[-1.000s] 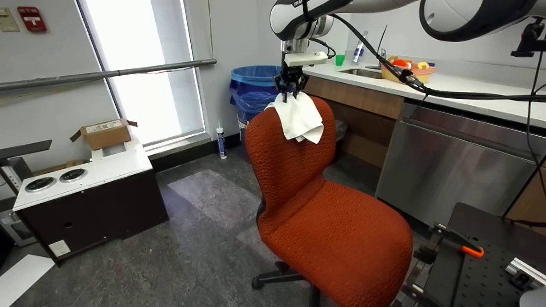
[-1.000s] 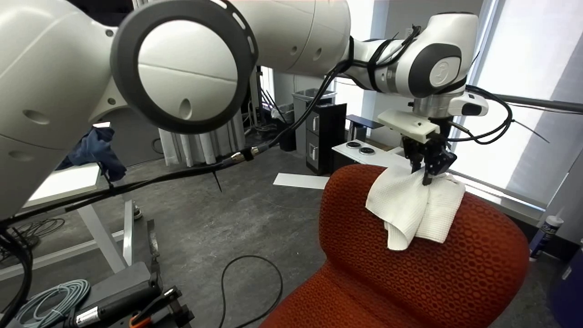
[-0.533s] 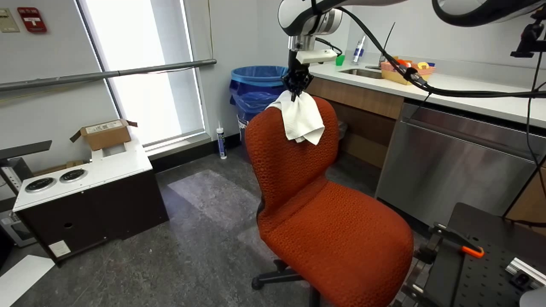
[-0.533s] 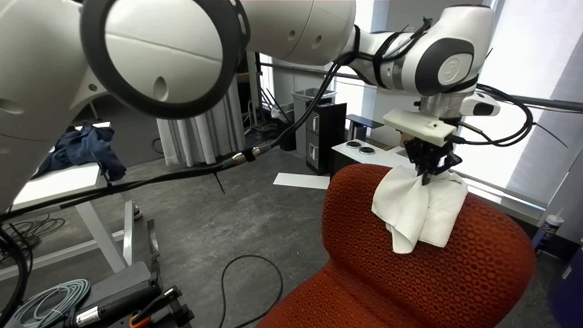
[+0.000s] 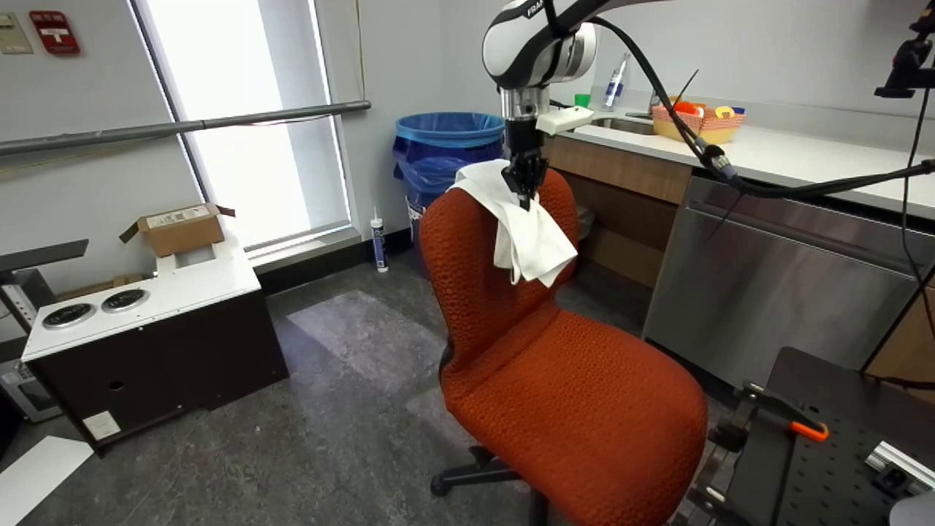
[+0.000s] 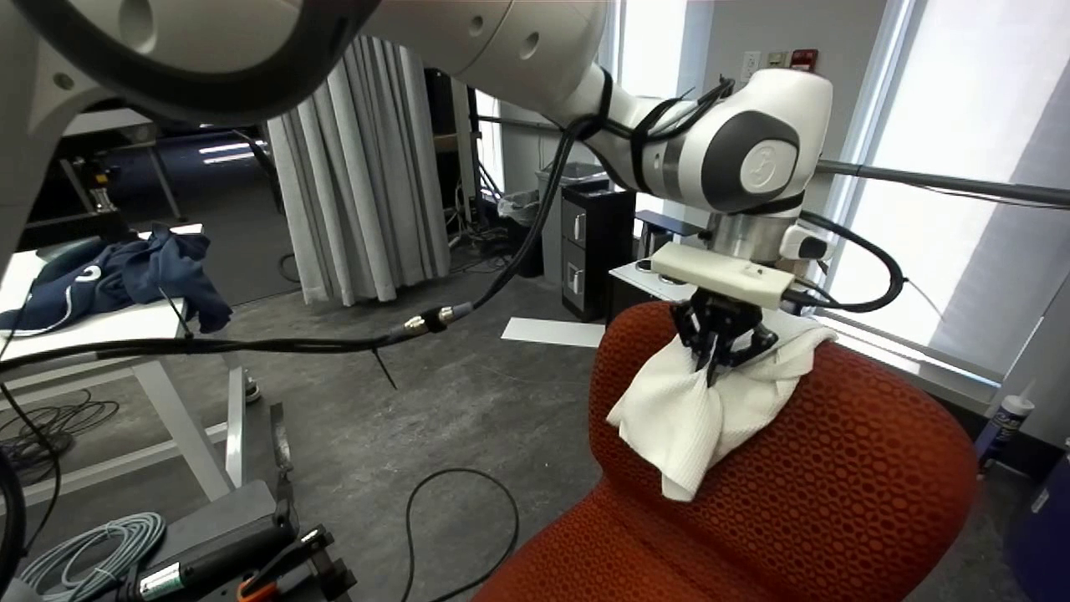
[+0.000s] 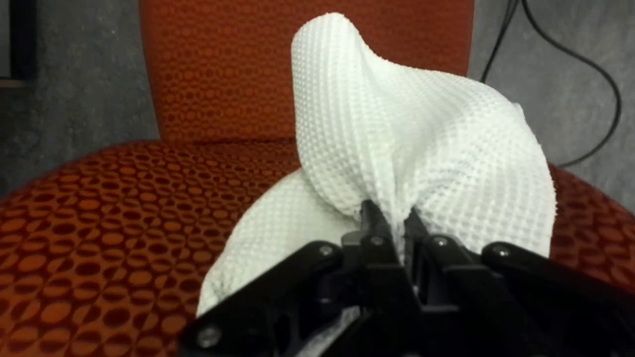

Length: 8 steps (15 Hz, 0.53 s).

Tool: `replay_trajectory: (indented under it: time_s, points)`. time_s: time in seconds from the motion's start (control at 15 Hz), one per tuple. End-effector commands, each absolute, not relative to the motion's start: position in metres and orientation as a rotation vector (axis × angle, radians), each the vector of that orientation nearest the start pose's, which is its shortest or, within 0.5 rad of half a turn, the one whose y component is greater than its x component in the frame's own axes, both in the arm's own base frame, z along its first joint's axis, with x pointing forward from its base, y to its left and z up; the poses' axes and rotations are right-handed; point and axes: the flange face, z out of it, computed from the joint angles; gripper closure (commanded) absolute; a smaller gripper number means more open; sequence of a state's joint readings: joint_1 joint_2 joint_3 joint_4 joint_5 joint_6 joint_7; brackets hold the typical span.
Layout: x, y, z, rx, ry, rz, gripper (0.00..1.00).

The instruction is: Put the towel on the seat of the chair

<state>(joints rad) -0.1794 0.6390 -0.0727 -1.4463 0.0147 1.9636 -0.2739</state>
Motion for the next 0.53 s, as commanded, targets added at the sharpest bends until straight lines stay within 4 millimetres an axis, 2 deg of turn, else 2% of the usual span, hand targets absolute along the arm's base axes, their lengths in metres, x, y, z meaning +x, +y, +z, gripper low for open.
replay_trajectory:
  time_s: [0.0,0.27,0.4,0.47]
  points:
    - [0.631,-0.155,0.259,-3.191,-0.173,0.427,1.0]
    - [0.576,-0.142,0.194,-3.223,-0.262,0.624,1.0]
    - [0.557,-0.129,0.179,-3.214,-0.29,0.625,1.0]
    - [0.553,-0.124,0.178,-3.201,-0.286,0.6,1.0]
